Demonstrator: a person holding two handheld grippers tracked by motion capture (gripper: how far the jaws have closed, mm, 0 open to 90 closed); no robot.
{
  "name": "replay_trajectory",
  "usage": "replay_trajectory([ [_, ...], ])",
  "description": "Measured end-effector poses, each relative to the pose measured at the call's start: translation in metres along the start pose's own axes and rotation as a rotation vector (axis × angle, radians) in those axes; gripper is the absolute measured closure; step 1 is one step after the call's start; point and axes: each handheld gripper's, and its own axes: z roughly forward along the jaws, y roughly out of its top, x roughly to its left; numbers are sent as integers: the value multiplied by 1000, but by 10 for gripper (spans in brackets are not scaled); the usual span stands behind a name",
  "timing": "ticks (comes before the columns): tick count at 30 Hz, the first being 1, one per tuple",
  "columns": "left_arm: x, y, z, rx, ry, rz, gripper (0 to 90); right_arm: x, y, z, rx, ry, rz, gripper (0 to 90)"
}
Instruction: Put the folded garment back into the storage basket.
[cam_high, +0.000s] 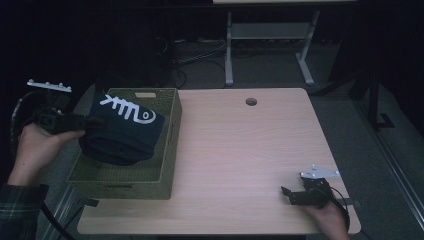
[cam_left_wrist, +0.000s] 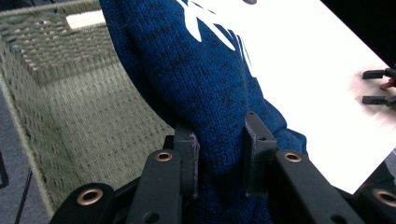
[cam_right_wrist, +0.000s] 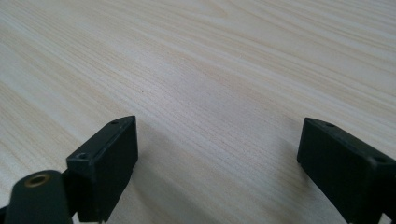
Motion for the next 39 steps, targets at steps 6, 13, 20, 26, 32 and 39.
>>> replay_trajectory([
  [6, 5, -8, 11, 22, -13, -22, 717, 0, 0, 0, 0, 0, -1, 121],
  [13, 10, -18, 23, 23, -27, -56, 717, 0, 0, 0, 0, 0, -2, 121],
  [20, 16, -27, 36, 32, -51, -84, 717, 0, 0, 0, 0, -3, -3, 121],
  [26, 22, -35, 50, 57, -64, -103, 717, 0, 0, 0, 0, -2, -2, 121],
  [32, 26, -41, 65, 81, -77, -115, 716, 0, 0, 0, 0, -2, -2, 121],
  [39, 33, -44, 74, 111, -54, -112, 694, 0, 0, 0, 1, -1, -2, 121],
])
